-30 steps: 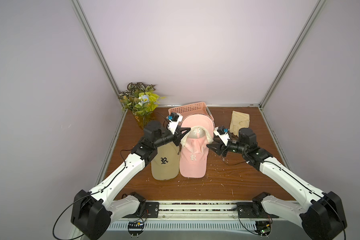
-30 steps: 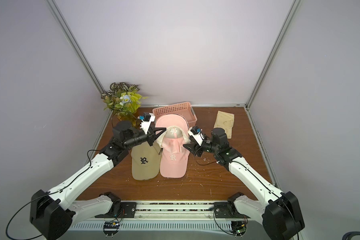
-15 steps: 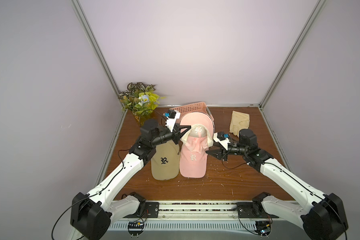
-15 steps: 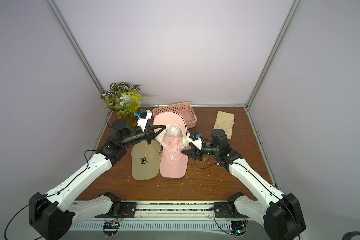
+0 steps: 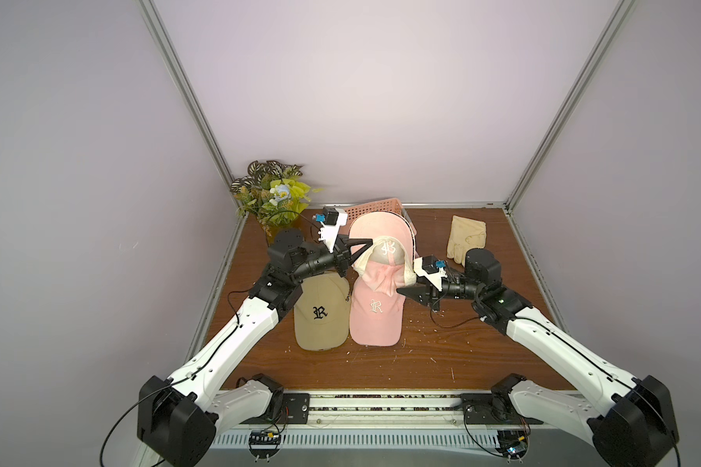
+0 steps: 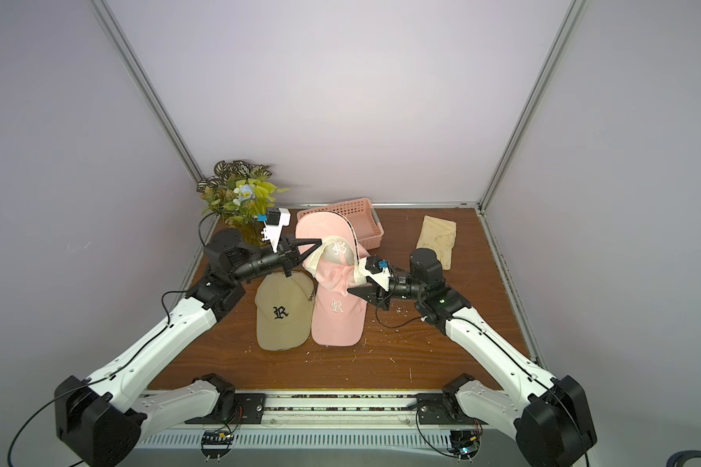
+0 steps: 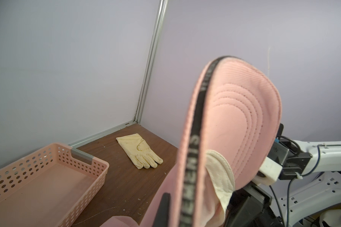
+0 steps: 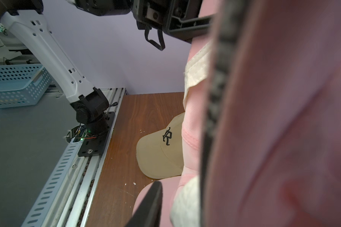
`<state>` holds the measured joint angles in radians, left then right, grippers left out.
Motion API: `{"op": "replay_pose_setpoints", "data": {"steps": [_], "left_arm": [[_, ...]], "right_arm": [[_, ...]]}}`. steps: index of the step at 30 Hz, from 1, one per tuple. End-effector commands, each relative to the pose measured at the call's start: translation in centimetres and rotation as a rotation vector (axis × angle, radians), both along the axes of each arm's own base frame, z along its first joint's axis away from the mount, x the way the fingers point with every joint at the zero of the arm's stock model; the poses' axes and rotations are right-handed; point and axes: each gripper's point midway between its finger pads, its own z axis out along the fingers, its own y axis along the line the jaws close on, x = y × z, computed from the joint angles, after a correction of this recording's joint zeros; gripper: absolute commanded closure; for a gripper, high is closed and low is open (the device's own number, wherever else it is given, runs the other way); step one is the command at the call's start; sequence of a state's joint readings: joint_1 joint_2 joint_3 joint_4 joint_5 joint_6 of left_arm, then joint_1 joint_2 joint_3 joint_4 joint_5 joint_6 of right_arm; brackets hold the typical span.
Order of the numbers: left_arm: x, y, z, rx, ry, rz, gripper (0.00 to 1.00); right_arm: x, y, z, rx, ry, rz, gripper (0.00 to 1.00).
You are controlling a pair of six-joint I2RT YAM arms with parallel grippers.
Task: Turn the baseball cap inside out
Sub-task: Turn over the baseball cap.
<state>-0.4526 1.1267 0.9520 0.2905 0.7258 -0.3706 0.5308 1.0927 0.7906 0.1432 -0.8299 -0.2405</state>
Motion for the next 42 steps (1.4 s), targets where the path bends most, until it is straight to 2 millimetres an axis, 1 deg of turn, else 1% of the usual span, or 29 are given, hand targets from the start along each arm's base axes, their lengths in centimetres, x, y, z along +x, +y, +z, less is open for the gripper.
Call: {"op": "replay_pose_setpoints", "data": {"steps": [1, 3, 5, 7, 8, 9, 12, 14, 15, 17, 18, 21, 24, 26, 28, 30, 32, 36, 38, 40, 42], "left_arm": [[-1.8, -0.2, 4.1, -0.09, -0.099, -0.069, 0.99], [-1.3, 0.1, 4.2, -0.096, -0.091, -0.039, 0.97], [-0.7, 0.3, 4.0, -0.093, -0.077, -0.004, 0.96], [0.2, 0.6, 3.6, -0.084, -0.054, 0.049, 0.96], [0.7, 0.8, 3.2, -0.079, -0.036, 0.078, 0.96], [1.2, 1.1, 2.8, -0.075, -0.019, 0.109, 0.96], [1.6, 1.2, 1.7, -0.073, 0.008, 0.133, 0.97], [1.8, 1.2, 1.3, -0.083, 0.027, 0.137, 0.97], [1.9, 1.2, 1.1, -0.089, 0.04, 0.135, 0.97], [1.9, 1.1, 1.0, -0.102, 0.06, 0.129, 0.97], [2.0, 1.0, 1.1, -0.11, 0.069, 0.124, 0.97], [1.8, 0.7, 1.5, -0.146, 0.091, 0.097, 0.97], [1.7, 0.4, 2.4, -0.194, 0.116, 0.068, 0.98], [1.5, 0.3, 3.0, -0.229, 0.126, 0.051, 0.98], [1.5, 0.3, 3.7, -0.268, 0.141, 0.05, 0.99], [1.8, 0.5, 4.4, -0.307, 0.152, 0.07, 1.0], [2.1, 0.7, 5.1, -0.341, 0.143, 0.098, 1.0], [2.8, 0.6, 5.8, -0.373, 0.134, 0.139, 1.0], [3.1, 0.4, 6.0, -0.389, 0.15, 0.135, 1.0], [3.1, 0.3, 6.3, -0.413, 0.164, 0.121, 1.0], [3.0, 0.1, 6.5, -0.431, 0.171, 0.108, 1.0]], "right_arm": [[0.4, 0.1, 0.9, 0.018, 0.005, -0.038, 0.82], [0.1, 0.0, 1.2, 0.024, 0.005, -0.035, 0.92], [-0.3, -0.2, 2.1, 0.046, -0.001, -0.04, 0.98], [-0.4, -0.7, 3.4, 0.089, -0.003, -0.074, 1.0], [-0.1, -1.1, 4.2, 0.117, -0.007, -0.111, 1.0], [0.3, -1.5, 5.0, 0.15, -0.003, -0.161, 1.0], [1.5, -3.4, 7.2, 0.251, -0.005, -0.315, 1.0], [2.7, -4.8, 8.1, 0.304, -0.003, -0.433, 1.0], [3.6, -5.7, 8.3, 0.326, 0.014, -0.506, 1.0], [6.1, -8.1, 8.1, 0.352, 0.08, -0.714, 1.0], [7.2, -9.1, 7.7, 0.346, 0.117, -0.802, 1.0], [9.4, -11.5, 6.4, 0.329, 0.193, -1.008, 1.0], [10.9, -13.7, 4.7, 0.296, 0.251, -1.188, 1.0], [11.5, -15.4, 3.2, 0.261, 0.289, -1.314, 1.0], [11.8, -16.0, 1.8, 0.22, 0.306, -1.374, 1.0], [12.1, -16.1, 0.2, 0.161, 0.325, -1.401, 1.0], [12.3, -15.7, -1.3, 0.093, 0.337, -1.403, 1.0], [12.4, -14.0, -4.3, -0.019, 0.366, -1.348, 0.82], [12.5, -13.4, -5.8, -0.072, 0.38, -1.33, 0.77], [12.6, -13.3, -7.0, -0.114, 0.394, -1.333, 0.7], [12.7, -13.0, -7.8, -0.135, 0.403, -1.326, 0.69]]}}
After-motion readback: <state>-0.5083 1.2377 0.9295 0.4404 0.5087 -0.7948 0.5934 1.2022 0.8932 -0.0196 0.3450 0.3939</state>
